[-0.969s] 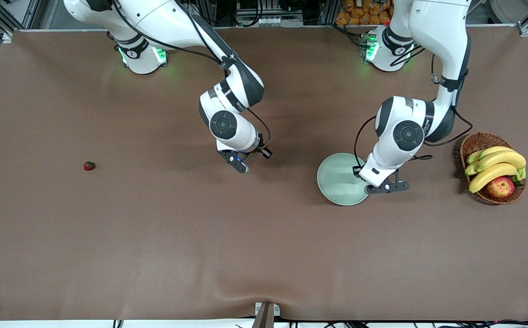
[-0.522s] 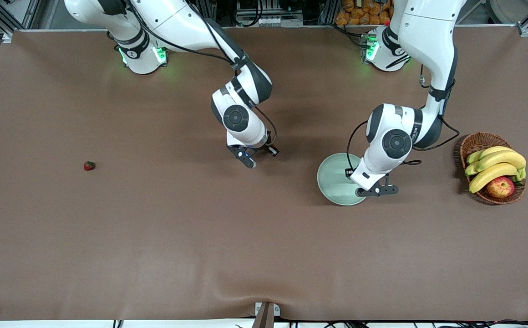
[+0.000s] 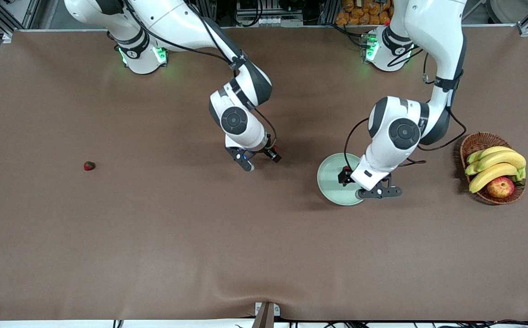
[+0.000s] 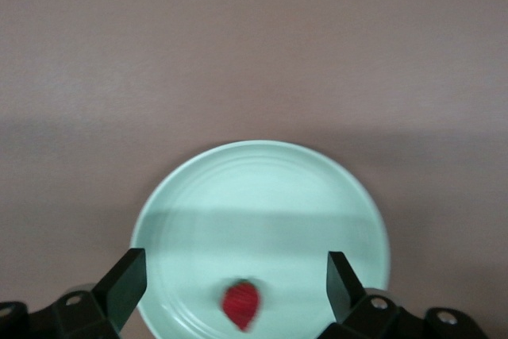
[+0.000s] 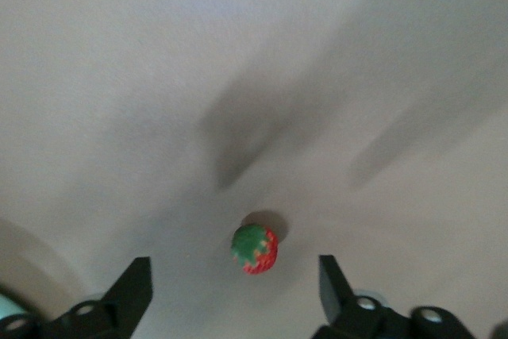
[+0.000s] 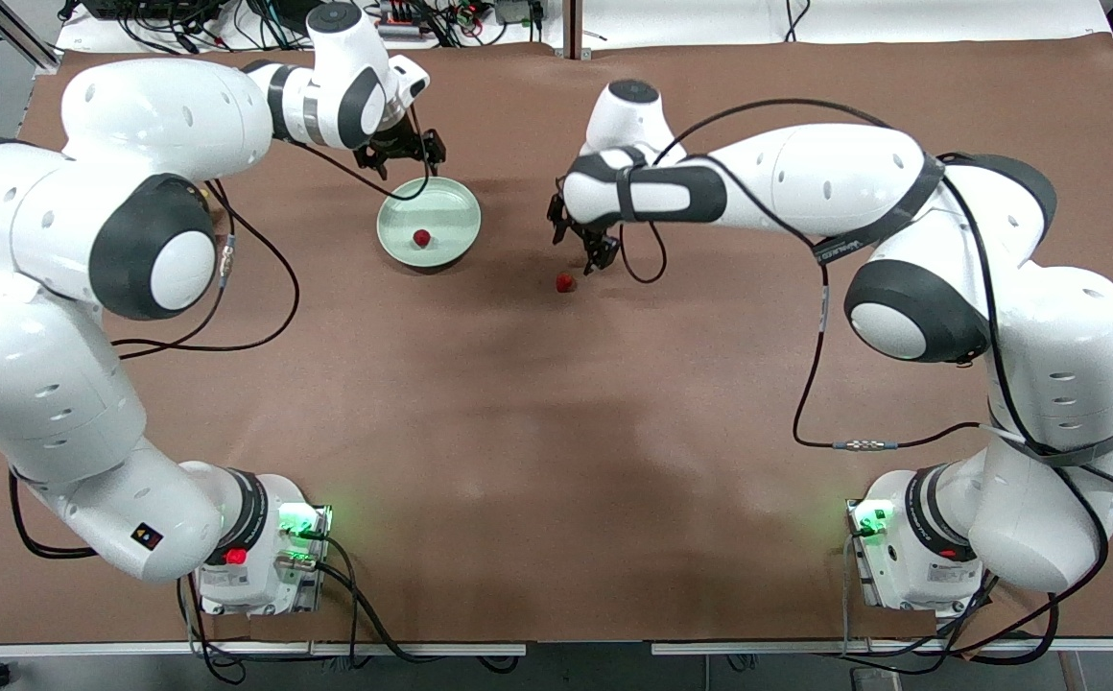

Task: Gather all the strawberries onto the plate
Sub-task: 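Grasp the second strawberry with the left gripper while the right gripper withdraws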

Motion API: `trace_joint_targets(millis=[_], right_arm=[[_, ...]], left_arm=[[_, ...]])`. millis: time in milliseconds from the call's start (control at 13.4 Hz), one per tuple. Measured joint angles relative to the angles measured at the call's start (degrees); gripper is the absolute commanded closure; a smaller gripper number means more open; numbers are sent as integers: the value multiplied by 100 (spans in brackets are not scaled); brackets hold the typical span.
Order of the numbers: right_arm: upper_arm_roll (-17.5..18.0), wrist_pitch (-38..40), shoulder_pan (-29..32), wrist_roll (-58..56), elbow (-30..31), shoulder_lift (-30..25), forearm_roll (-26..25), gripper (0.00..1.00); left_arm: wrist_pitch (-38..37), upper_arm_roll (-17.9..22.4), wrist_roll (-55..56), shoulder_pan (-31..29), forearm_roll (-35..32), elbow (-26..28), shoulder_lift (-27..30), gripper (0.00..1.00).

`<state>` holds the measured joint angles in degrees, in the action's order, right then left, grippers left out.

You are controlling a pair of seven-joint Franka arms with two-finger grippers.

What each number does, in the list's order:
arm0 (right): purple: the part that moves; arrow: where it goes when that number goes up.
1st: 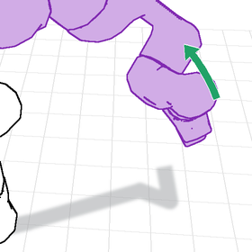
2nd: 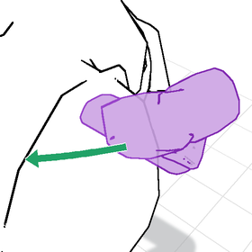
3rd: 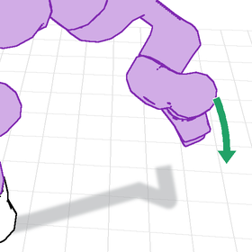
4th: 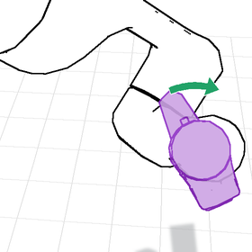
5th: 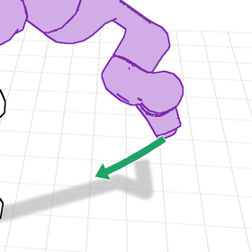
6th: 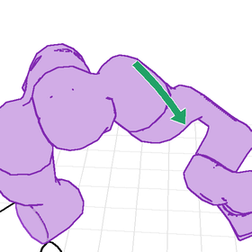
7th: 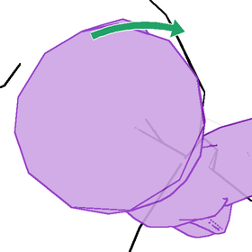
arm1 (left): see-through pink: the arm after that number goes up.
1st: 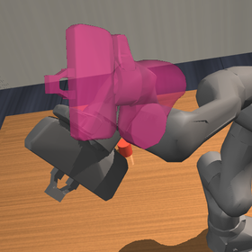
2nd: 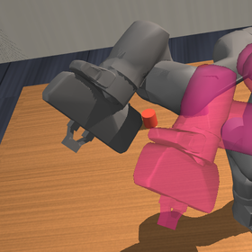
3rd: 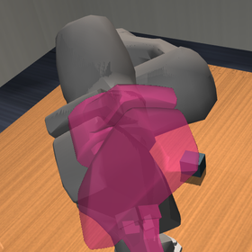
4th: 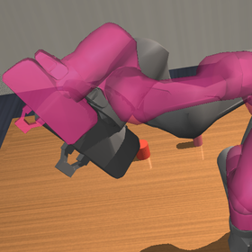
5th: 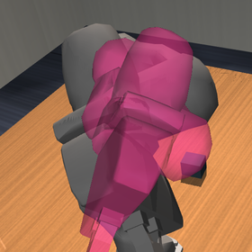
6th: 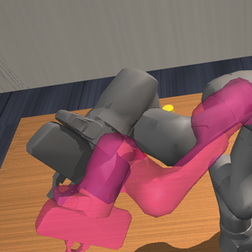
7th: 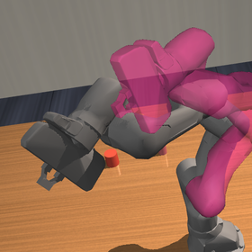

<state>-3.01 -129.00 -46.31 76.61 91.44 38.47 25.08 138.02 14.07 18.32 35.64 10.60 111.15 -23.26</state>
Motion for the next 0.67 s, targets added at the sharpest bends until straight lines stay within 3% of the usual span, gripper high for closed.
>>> trace_joint_targets(millis=[298,671], right_arm=[[-351,1009,378,3,-429,-450,-7,0],[-741,2007,1254,-1346,-639,-635,-164,0]], left_arm=[[0,-587,807,195,1,-472,-157,0],[3,-727,1655,859,1,-1362,-1019,0]])
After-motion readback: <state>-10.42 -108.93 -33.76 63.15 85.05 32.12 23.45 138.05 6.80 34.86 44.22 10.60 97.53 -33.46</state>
